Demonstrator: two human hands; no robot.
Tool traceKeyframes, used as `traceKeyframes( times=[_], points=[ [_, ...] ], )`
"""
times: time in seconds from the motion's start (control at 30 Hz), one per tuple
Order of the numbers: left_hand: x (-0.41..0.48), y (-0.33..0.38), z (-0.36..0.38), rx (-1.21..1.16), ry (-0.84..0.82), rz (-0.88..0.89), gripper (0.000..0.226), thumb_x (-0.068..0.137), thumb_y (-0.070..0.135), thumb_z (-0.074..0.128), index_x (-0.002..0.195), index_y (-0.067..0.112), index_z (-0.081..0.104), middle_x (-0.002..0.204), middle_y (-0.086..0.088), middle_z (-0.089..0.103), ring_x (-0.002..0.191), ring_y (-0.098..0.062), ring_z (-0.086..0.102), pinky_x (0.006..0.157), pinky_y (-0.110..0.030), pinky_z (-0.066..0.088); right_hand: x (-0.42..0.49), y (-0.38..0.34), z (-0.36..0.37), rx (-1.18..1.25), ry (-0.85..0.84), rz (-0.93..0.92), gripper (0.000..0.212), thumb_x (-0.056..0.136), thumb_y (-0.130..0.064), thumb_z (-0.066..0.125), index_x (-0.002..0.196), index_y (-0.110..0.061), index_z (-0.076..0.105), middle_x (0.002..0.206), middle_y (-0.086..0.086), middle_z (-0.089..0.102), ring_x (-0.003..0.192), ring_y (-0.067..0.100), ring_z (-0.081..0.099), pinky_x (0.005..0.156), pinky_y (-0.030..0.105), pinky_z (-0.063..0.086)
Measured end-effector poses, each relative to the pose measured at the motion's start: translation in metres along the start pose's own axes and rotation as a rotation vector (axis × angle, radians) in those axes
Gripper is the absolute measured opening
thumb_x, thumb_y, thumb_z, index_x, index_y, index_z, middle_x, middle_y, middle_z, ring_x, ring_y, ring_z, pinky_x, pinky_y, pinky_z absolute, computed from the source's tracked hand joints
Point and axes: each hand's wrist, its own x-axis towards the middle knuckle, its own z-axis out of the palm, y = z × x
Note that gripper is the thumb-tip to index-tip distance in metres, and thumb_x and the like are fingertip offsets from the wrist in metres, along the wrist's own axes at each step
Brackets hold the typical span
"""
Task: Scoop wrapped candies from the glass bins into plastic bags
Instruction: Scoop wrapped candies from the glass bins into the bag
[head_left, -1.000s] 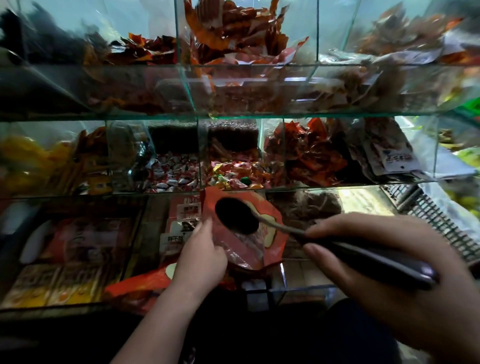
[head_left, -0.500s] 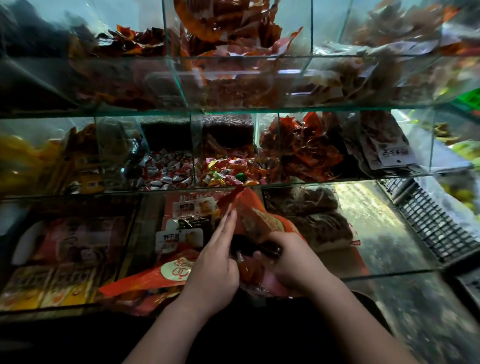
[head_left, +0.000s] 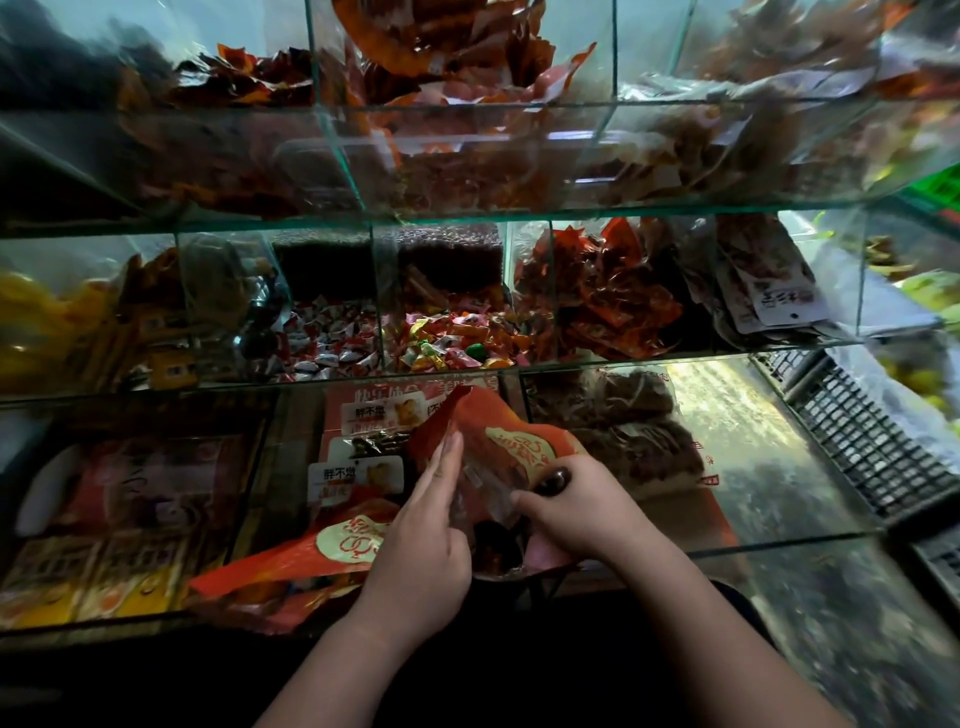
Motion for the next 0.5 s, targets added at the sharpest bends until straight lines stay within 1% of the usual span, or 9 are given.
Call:
traceKeyframes(
  times=[0.07,0.13,0.17,0.2,0.27,0.3,0.33,0.43,0.5],
  points=[
    [0.0,0.001,0.0,-0.005,0.001,0.012,0.098,0.095,-0.001,0.04,0.133,0.073,-0.012,0.134,0.06,-0.01,0.139,-0.024,0.043,0.101,-0.049,0.046,-0.001,-0.002,-0.008,0.095,0.029,0.044,0.024,0.079,-0.044,0.077,0.07,-0.023,0.072,0.061,-0.009,0.073,0.055,0.001,0.068,0.049,0.018,0.052],
    [0.001,0.003,0.0,-0.03,0.007,0.013,0.097,0.096,-0.001,0.04,0.134,0.072,-0.011,0.132,0.063,-0.01,0.141,-0.019,0.042,0.096,-0.04,0.051,-0.006,-0.004,-0.019,0.193,0.037,0.089,0.026,0.077,-0.041,0.075,0.071,-0.016,0.074,0.062,-0.006,0.074,0.054,0.008,0.071,0.056,0.032,0.063],
    [0.001,0.005,0.0,-0.05,0.01,0.011,0.097,0.096,-0.001,0.04,0.134,0.073,-0.01,0.131,0.065,-0.01,0.142,-0.014,0.039,0.089,-0.031,0.053,-0.011,-0.006,-0.026,0.259,0.042,0.107,0.028,0.075,-0.039,0.074,0.072,-0.011,0.074,0.063,0.001,0.075,0.056,0.016,0.074,0.06,0.042,0.065],
    [0.001,0.006,0.0,-0.068,0.016,0.007,0.097,0.096,-0.002,0.04,0.134,0.074,-0.008,0.131,0.065,-0.009,0.143,-0.006,0.035,0.082,-0.018,0.053,-0.016,-0.006,-0.032,0.334,0.055,0.122,0.03,0.074,-0.037,0.074,0.074,-0.007,0.074,0.064,0.008,0.075,0.057,0.024,0.075,0.062,0.05,0.065],
    [0.001,0.008,-0.001,-0.093,0.028,0.002,0.099,0.096,-0.003,0.04,0.132,0.078,-0.005,0.14,0.059,-0.006,0.137,0.02,0.024,0.078,-0.006,0.046,-0.027,-0.005,-0.047,0.468,0.104,0.148,0.031,0.074,-0.035,0.076,0.076,-0.004,0.074,0.067,0.016,0.075,0.058,0.033,0.075,0.06,0.056,0.064],
    [0.001,0.009,-0.002,-0.1,0.036,0.004,0.1,0.096,-0.003,0.04,0.131,0.08,-0.004,0.144,0.055,-0.003,0.131,0.028,0.022,0.08,-0.005,0.046,-0.034,-0.003,-0.054,0.53,0.129,0.152,0.029,0.076,-0.033,0.078,0.075,-0.004,0.075,0.068,0.019,0.075,0.058,0.035,0.075,0.059,0.055,0.064],
    [0.001,0.008,-0.003,-0.104,0.047,0.006,0.101,0.096,-0.002,0.04,0.131,0.082,-0.003,0.145,0.054,-0.002,0.13,0.029,0.022,0.084,-0.006,0.046,-0.04,-0.001,-0.06,0.599,0.15,0.15,0.026,0.079,-0.03,0.079,0.074,-0.004,0.076,0.069,0.02,0.075,0.059,0.038,0.075,0.057,0.053,0.064],
    [0.002,0.005,-0.009,-0.108,0.098,-0.009,0.101,0.095,-0.002,0.041,0.134,0.081,0.001,0.143,0.058,0.001,0.142,0.002,0.032,0.098,-0.03,0.052,-0.056,0.005,-0.075,0.82,0.235,0.141,0.022,0.088,-0.018,0.077,0.077,0.001,0.074,0.072,0.026,0.075,0.06,0.043,0.074,0.053,0.042,0.061],
    [0.002,0.003,-0.013,-0.109,0.145,-0.03,0.102,0.095,-0.004,0.042,0.134,0.082,0.002,0.152,0.048,0.007,0.135,0.005,0.039,0.092,-0.034,0.056,-0.062,0.008,-0.081,0.926,0.276,0.133,0.022,0.09,-0.015,0.074,0.085,0.006,0.072,0.073,0.027,0.075,0.06,0.044,0.074,0.051,0.04,0.06]
  ],
)
